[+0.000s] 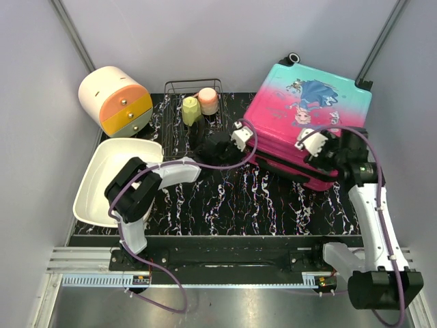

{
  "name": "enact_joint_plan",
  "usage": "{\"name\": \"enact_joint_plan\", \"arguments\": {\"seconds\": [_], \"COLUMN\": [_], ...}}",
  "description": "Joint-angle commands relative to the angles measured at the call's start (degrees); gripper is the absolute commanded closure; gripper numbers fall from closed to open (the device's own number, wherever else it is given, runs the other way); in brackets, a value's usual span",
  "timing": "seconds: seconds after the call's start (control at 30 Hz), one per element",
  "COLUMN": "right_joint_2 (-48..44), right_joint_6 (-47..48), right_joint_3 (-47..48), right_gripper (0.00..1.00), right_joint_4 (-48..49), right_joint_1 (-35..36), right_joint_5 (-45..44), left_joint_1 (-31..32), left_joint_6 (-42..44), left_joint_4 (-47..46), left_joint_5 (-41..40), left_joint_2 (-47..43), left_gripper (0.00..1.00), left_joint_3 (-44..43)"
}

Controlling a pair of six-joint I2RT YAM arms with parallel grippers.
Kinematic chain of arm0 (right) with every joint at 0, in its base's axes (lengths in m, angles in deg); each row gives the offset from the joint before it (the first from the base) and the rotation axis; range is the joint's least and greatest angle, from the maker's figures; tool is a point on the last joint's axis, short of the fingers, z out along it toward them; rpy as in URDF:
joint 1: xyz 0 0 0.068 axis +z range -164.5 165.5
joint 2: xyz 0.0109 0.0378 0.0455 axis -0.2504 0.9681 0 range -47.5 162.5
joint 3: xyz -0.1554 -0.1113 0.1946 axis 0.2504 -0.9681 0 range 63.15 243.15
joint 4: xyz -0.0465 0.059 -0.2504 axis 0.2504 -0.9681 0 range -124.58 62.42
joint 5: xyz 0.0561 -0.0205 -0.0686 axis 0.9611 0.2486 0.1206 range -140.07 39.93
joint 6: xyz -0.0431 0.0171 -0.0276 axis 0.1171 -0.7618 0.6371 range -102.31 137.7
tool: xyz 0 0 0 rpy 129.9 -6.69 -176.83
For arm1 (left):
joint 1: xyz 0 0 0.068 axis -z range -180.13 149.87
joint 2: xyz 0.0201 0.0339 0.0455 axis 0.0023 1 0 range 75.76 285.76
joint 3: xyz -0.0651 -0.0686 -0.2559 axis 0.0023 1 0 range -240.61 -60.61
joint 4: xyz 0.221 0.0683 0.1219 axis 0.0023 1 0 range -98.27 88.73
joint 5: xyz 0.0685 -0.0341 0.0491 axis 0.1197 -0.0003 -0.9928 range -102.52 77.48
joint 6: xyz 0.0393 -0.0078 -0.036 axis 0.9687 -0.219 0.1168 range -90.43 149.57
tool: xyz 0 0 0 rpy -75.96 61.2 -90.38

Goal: Open, take out, and arrange the luggage

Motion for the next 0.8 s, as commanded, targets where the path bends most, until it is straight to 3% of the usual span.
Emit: {"name": "enact_joint_plan", "arguments": {"seconds": [0.0,0.07,0.13,0.27,0.33,0.53,0.6,0.77], "right_joint_2": [3.3,3.2,2.7,-0.2,-0.8,-3.3,-2.7,0.2], "right_joint_6": [6.0,6.1,6.4,6.3,4.3,-5.8,-8.7,-14.9], "right_joint_3": [2.1,6.1,9.5,15.5,15.0,6.2,2.6,-6.8], "right_gripper": [0.3,0.27,0.23,0.2,0.21,0.27,0.29,0.37], "right_joint_4": [-6.3,-10.7,-16.1,-32.5,-34.7,-24.9,-18.8,-0.6], "right_joint_1": [-12.2,-15.9,-15.9,-15.8,-15.3,-3.7,3.4,10.5], "right_joint_5": [-6.3,1.4,6.9,28.9,33.5,29.7,24.5,11.3], "left_joint_1": [2.3,4.1,4.9,5.8,6.0,7.3,7.7,7.7], "left_joint_6": [4.3,1.9,-1.1,-3.4,-3.4,-5.7,-6.3,-8.3], "left_joint_4": [0.0,-0.5,0.6,-0.3,-0.7,-2.4,-2.9,-2.9], "left_joint_5": [2.9,3.4,3.4,3.9,4.1,4.8,5.1,4.4], "left_joint_2": [-4.9,-3.8,-2.7,-0.7,-0.1,0.4,0.3,0.3], "left_gripper": [1.0,1.0,1.0,1.0,1.0,1.0,1.0,1.0], "left_joint_3": [-2.9,-3.9,-6.5,-8.8,-10.0,-10.0,-9.4,-9.0]}}
